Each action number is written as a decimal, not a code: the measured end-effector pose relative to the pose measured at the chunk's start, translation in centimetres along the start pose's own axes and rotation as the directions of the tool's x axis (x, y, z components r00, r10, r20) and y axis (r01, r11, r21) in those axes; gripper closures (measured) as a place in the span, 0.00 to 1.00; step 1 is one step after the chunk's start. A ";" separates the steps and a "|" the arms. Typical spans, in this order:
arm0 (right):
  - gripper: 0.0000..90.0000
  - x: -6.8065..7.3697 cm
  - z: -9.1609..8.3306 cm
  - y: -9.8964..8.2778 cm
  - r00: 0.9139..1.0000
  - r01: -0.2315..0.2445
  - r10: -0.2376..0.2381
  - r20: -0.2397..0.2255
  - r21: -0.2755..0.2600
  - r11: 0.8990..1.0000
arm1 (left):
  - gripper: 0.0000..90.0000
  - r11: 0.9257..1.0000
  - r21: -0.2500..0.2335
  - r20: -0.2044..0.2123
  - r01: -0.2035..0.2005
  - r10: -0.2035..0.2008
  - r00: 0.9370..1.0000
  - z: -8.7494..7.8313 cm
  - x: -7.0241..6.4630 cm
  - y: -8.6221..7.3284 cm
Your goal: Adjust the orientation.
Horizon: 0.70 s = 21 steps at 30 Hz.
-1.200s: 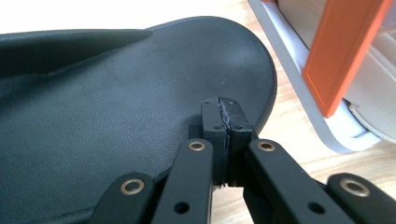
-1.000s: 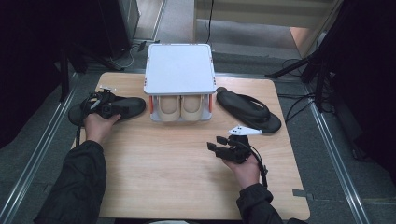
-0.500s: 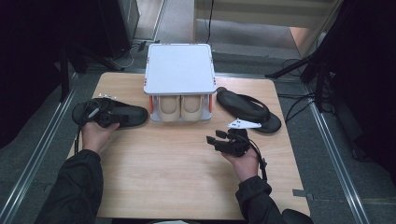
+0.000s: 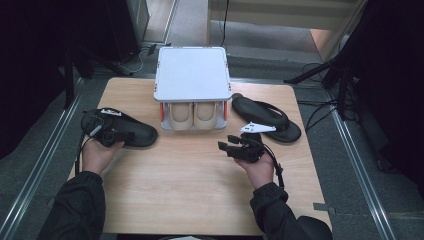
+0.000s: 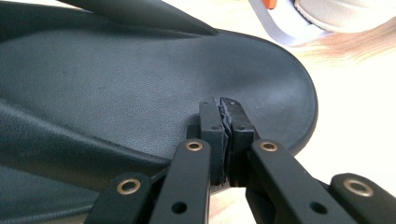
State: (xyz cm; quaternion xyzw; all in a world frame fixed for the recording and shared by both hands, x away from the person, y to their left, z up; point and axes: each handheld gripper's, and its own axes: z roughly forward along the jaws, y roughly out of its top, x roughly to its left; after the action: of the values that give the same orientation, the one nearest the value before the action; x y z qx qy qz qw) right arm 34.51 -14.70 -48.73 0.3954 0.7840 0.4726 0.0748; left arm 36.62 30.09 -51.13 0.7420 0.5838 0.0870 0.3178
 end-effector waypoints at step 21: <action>0.54 0.1 0.0 0.0 1.000 0.012 -0.012 0.001 0.007 1.000 | 0.59 0.989 -0.131 -0.020 0.064 -0.067 0.998 -5.7 0.6 0.0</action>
State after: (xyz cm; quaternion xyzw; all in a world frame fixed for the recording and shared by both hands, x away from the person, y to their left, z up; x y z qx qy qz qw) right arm 34.44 -14.57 -48.71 0.3910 0.7882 0.4690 0.0766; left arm 33.99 32.72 -46.80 0.6991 0.6047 0.1235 0.3610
